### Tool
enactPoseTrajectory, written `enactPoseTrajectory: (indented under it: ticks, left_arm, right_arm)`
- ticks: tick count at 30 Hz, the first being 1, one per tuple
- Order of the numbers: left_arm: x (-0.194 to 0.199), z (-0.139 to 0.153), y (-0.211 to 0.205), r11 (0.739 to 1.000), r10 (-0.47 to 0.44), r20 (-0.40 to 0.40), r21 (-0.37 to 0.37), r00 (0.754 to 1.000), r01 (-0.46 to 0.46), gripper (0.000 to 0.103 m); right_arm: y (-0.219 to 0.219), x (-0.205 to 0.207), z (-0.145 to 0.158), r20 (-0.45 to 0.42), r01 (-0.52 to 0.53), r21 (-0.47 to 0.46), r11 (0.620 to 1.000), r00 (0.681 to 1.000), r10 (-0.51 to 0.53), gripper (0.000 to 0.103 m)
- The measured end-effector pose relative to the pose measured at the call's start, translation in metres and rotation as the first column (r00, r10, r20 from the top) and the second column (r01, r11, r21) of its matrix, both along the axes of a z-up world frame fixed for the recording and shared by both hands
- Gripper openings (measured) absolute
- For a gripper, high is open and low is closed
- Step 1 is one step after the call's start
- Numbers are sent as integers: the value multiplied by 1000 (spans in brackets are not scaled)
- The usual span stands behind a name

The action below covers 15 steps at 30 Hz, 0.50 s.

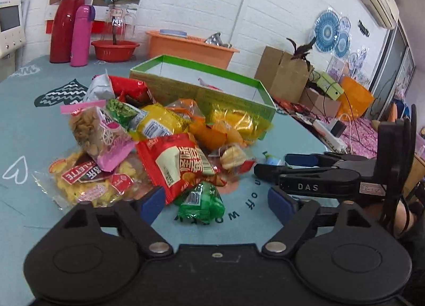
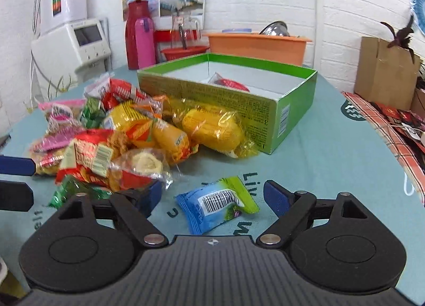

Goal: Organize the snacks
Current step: 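Grasp the green candy with the left gripper while the right grasps the blue candy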

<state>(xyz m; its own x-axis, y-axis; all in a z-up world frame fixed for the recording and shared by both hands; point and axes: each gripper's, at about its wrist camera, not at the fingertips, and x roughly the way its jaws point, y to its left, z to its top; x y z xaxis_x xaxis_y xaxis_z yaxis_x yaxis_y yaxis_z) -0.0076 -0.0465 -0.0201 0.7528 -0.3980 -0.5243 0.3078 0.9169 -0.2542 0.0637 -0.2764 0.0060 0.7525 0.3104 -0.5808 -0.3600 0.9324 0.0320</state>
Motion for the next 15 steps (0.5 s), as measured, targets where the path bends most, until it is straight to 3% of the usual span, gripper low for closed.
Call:
enactPoseTrajectory:
  ticks: [1, 7, 9, 11, 15]
  left_arm:
    - [3, -2, -1, 1000, 1, -10, -1, 1000, -1, 97]
    - [20, -11, -7, 999, 12, -41, 34, 999, -11, 90]
    - [24, -12, -9, 999, 13, -48, 48, 999, -11, 79]
    - [26, -14, -9, 998, 6, -67, 58, 998, -2, 56]
    - [24, -16, -7, 999, -35, -109, 33, 993, 39, 56]
  right_arm:
    - [0, 0, -1, -17, -9, -4, 1000, 1000, 9, 93]
    - [-7, -29, 1, -31, -43, 25, 999, 999, 44, 92]
    - [-5, -36, 1, -31, -52, 28, 998, 998, 52, 98]
    - [-4, -39, 1, -23, -53, 22, 998, 998, 53, 103]
    - [-1, -36, 2, -24, -41, 20, 999, 999, 41, 103]
